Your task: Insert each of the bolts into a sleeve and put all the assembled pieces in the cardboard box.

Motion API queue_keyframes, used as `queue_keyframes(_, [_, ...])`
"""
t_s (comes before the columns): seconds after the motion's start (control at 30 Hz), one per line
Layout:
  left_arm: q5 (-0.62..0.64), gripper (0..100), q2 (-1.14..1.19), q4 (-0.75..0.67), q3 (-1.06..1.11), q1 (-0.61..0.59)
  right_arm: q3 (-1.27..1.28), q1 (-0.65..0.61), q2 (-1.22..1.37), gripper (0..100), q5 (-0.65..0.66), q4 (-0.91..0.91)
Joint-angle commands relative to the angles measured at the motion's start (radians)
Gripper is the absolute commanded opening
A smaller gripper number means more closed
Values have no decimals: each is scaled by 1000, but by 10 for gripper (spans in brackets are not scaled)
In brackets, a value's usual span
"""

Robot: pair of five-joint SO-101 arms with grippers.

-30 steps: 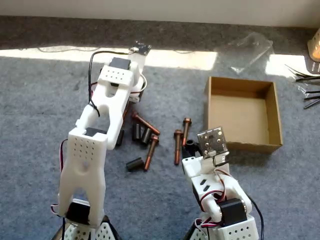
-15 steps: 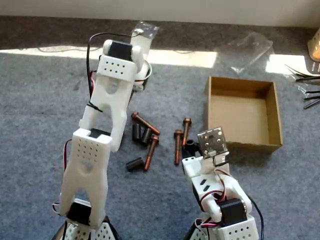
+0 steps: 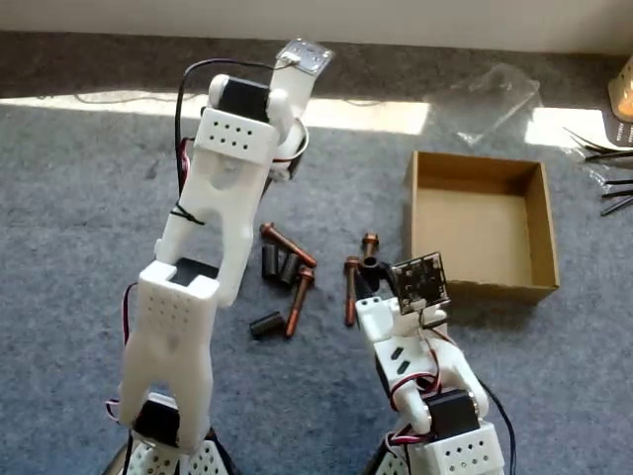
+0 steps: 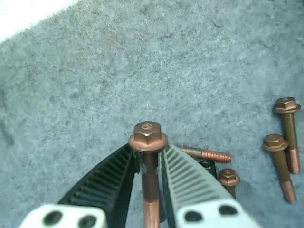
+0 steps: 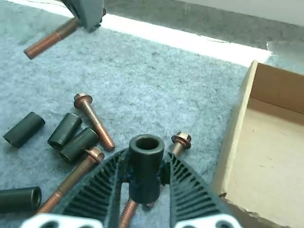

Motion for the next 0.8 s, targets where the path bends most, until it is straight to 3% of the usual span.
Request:
queue_keyframes(0.0, [-9, 4, -214, 0, 114, 13, 41, -88, -7, 4, 6, -36])
queue_keyframes(0.13, [-11, 4, -303, 0, 179, 7, 42, -160, -7, 4, 8, -64])
queue_keyframes(0.37, [-14, 4, -403, -2, 232, 4, 85, -166, -7, 4, 12, -329])
queue_keyframes(0.63, [-74, 4, -444, -2, 259, -10, 90, -170, -7, 4, 8, -429])
queue_keyframes(0.77, [-75, 4, -446, -2, 259, -10, 87, -246, -7, 4, 8, -444])
